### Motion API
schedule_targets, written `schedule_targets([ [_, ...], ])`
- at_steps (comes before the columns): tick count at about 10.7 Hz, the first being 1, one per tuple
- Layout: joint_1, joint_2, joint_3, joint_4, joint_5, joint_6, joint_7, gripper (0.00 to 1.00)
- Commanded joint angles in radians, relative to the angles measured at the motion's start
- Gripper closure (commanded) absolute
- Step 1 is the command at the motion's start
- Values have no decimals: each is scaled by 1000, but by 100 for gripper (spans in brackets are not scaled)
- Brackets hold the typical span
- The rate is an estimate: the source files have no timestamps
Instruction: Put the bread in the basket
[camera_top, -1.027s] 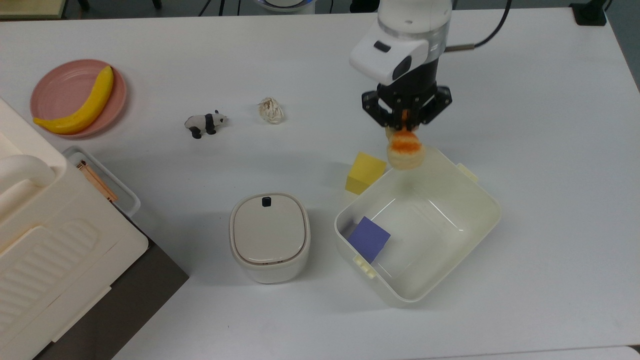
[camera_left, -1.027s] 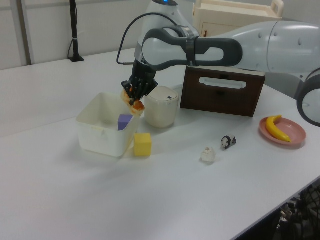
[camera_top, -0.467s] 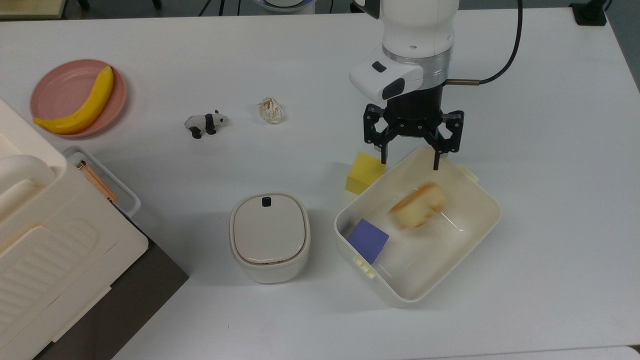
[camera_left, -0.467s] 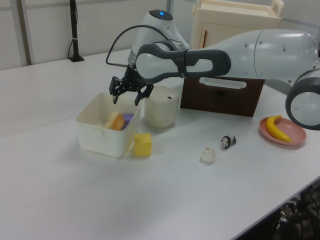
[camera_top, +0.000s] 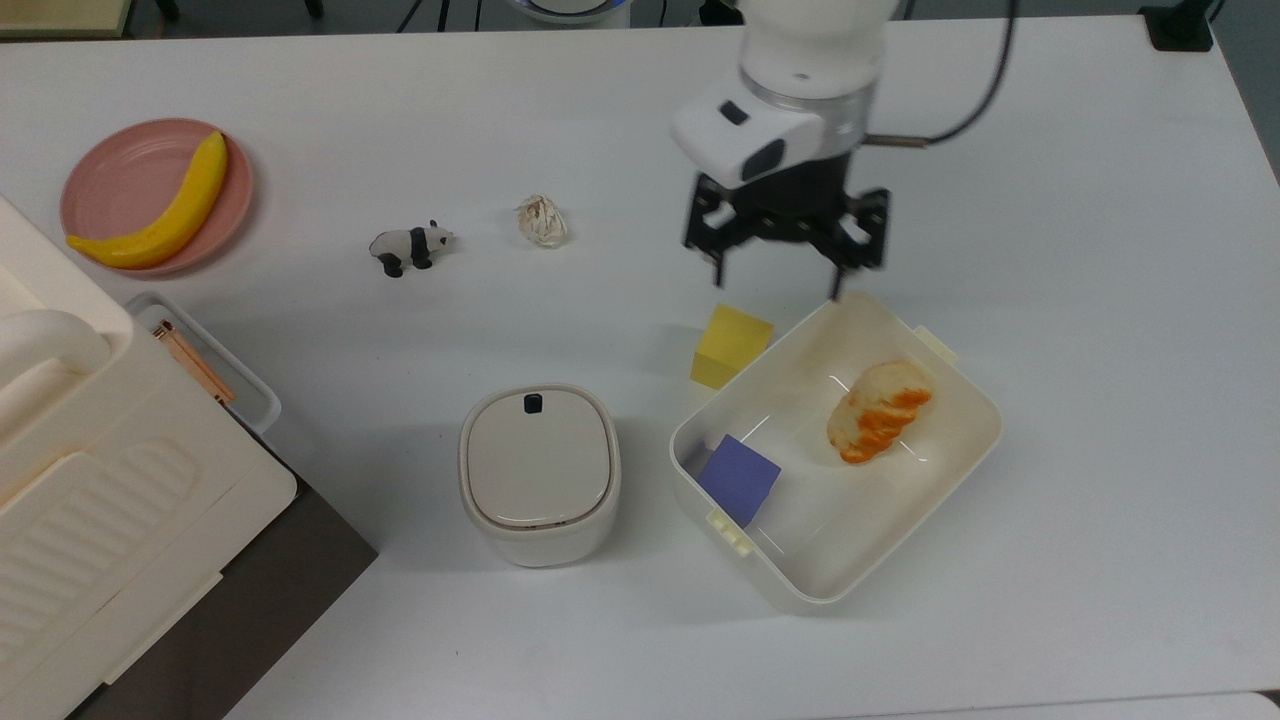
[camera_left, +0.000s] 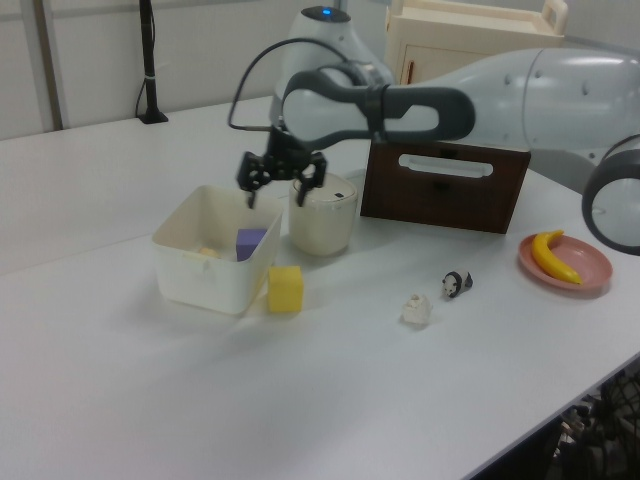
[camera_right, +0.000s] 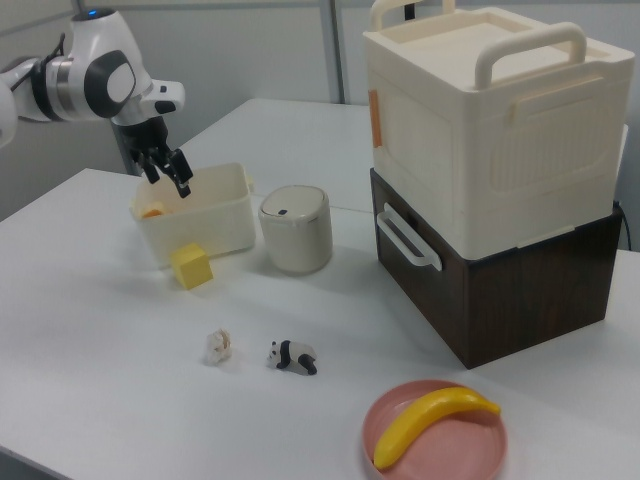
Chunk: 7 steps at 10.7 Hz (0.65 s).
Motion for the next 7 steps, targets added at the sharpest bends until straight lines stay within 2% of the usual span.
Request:
schedule_targets([
  [1,-75,-152,8,-83,1,-226,-142,0],
  [3,-127,-280,6,-191,1,-307,-242,0],
  [5,-191,-396,8,-310,1,-321,-302,0],
  [7,-277,-405,20,-311,1,-323,-320,0],
])
